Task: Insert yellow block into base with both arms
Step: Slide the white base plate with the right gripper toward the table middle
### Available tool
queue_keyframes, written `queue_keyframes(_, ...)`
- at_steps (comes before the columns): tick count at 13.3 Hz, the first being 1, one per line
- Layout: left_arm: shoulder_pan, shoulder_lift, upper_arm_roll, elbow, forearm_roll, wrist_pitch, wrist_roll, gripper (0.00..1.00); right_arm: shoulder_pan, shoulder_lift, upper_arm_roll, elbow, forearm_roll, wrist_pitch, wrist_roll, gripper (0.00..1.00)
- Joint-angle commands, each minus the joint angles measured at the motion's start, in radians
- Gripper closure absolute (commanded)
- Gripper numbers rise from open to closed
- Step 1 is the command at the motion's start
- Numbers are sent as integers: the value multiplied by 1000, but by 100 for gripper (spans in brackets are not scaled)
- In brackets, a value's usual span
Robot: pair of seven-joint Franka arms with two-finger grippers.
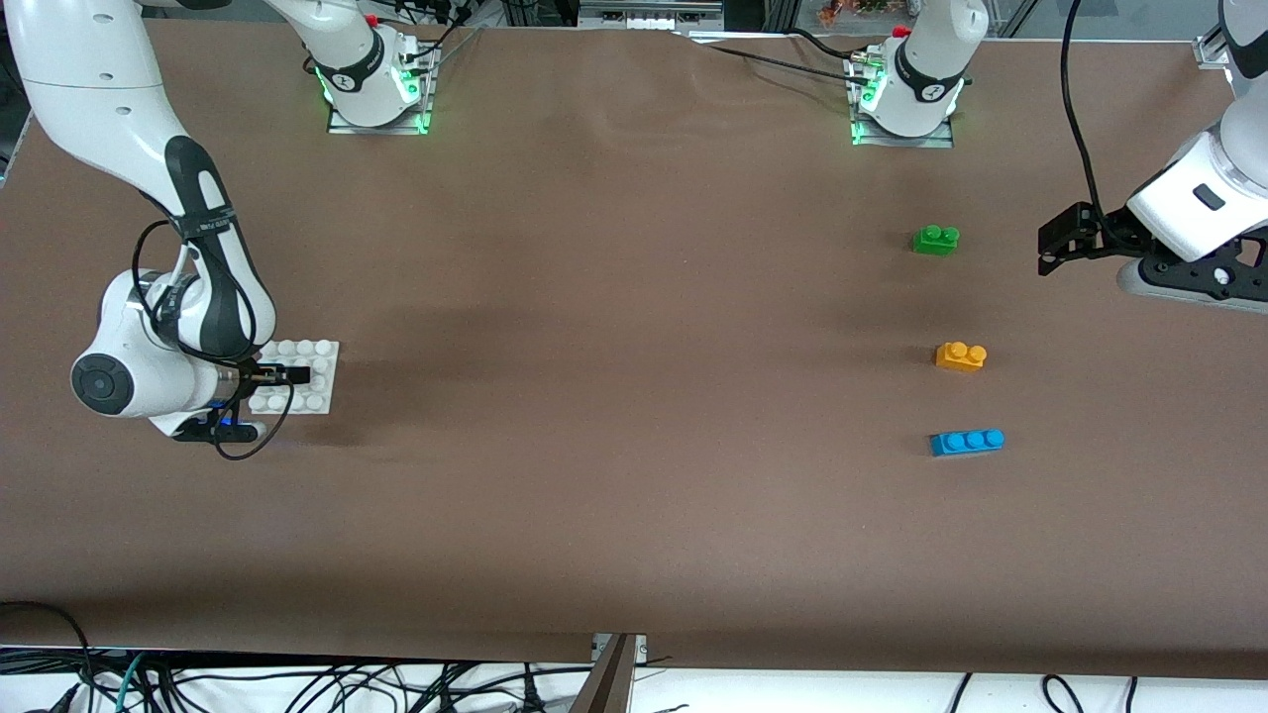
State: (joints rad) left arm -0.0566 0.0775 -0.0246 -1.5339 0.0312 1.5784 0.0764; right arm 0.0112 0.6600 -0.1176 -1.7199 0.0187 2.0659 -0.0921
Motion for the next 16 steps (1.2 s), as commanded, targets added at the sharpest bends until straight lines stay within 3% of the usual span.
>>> queue_keyframes(1,1,2,0,15,-14,-9,-1,0,-7,3,3,-13,-14,17,-9,0)
queue_keyframes(9,1,2,-5,17,-14,-11,-1,0,4,30,12,-20,-17,56,-14,0)
queue_keyframes(13,1,2,-5,17,-14,-11,-1,0,61,29,13,-9,-3,71,-8,0)
queue_keyframes(16,0,2,-8,18,-14,-11,-1,0,75,30,48,-6,30,86,0,0)
